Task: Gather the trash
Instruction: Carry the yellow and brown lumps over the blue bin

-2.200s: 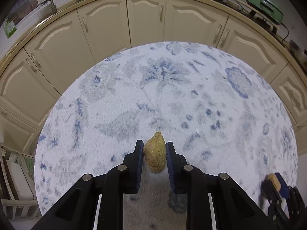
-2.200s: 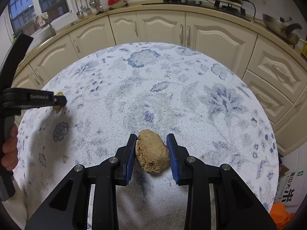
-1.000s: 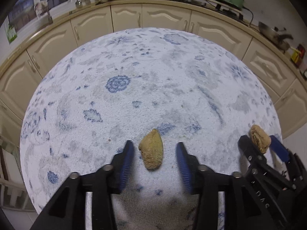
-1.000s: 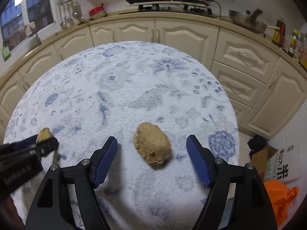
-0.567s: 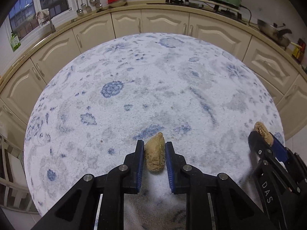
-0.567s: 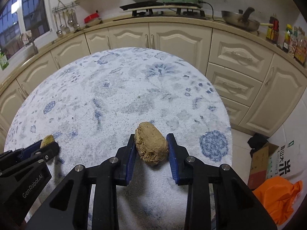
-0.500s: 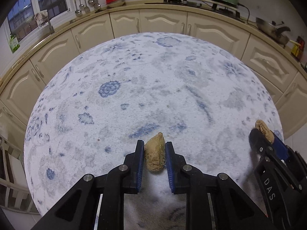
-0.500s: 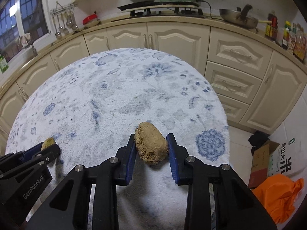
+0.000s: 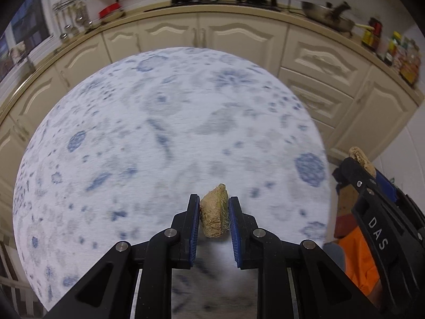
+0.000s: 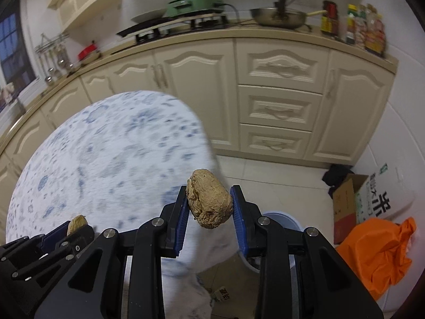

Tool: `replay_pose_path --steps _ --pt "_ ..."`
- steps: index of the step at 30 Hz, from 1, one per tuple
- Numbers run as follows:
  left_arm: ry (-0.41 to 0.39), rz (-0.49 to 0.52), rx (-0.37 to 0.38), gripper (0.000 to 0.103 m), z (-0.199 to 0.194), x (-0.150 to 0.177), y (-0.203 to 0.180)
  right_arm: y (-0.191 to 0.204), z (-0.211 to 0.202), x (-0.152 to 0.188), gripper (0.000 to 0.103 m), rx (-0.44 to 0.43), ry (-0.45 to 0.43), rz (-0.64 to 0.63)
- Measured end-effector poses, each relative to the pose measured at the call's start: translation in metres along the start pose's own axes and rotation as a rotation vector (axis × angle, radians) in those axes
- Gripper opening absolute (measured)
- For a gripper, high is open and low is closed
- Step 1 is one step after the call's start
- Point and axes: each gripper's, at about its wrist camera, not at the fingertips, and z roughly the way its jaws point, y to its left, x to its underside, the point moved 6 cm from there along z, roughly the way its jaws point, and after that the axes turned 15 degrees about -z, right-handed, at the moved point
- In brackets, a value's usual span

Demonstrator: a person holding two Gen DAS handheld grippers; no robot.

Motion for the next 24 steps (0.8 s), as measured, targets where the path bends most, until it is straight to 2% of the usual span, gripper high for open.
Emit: replay_pose_path --steps 3,10,14,19,24 --pt "0.025 0.04 0.034 0.017 0.003 0.006 -0.023 -0.032 -0.002 0.012 0.031 0.065 0.022 0.052" --pt "0.037 0.139 0.073 0.018 0.007 0.018 -0.077 -0.087 -0.001 0.041 0.031 0.135 0.083 0.15" --pt "0.054 0.171 0.096 0.017 0.013 0.022 -0.1 -0.109 0.0 0.052 0.031 0.158 0.108 0.182" --pt "0.032 0.211 0.087 0.017 0.023 0.022 -0.125 -0.129 0.003 0.064 0.031 0.175 0.131 0.222" --pt "0.063 0.237 0.096 0.018 0.042 0.023 -0.149 -0.148 0.012 0.074 0.031 0.186 0.16 0.259"
